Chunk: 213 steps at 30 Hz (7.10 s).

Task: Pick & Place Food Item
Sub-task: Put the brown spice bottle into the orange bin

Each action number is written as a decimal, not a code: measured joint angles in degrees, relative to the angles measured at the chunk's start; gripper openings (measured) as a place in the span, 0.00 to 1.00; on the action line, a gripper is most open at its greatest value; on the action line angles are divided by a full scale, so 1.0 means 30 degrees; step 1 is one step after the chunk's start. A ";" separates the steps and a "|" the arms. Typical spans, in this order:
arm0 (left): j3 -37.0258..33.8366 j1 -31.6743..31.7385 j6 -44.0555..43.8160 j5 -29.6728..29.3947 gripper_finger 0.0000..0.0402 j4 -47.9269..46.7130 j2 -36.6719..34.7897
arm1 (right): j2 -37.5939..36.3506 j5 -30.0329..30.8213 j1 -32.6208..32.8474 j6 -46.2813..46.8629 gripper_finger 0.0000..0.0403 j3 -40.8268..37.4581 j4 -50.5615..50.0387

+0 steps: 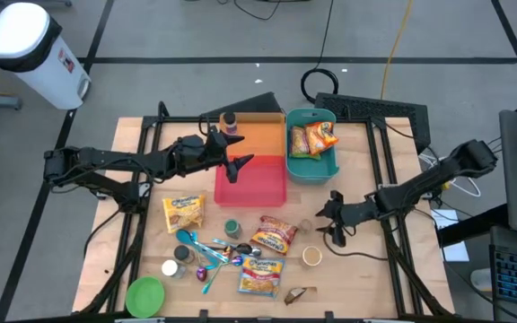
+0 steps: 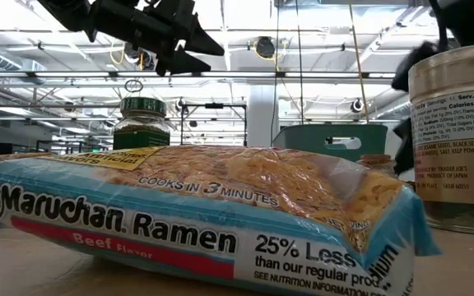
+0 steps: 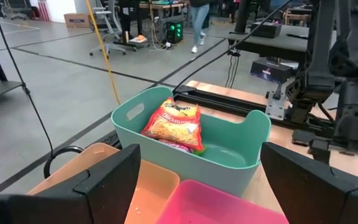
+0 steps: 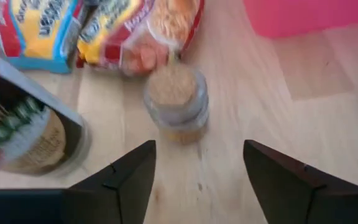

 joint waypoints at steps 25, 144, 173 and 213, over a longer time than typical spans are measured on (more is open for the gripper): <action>0.0000 0.0015 -0.0123 -0.0006 0.84 -0.0072 0.0007 | 1.0042 0.0785 -0.0219 -0.2889 0.62 -0.1405 1.4740; 0.9333 -0.4743 0.4212 0.2136 0.84 -1.2377 0.6528 | 0.8724 0.2776 -0.4678 -1.0736 0.44 0.9618 0.5754; 0.9318 -0.4408 0.4965 0.1997 0.84 -1.1525 0.7267 | 0.8724 0.2754 -0.4678 -1.0557 0.46 0.9611 0.5690; 0.8337 0.0904 0.4539 0.1707 0.46 -0.8715 0.4877 | 0.4310 0.2805 -0.3168 -0.8291 0.61 0.9574 0.0866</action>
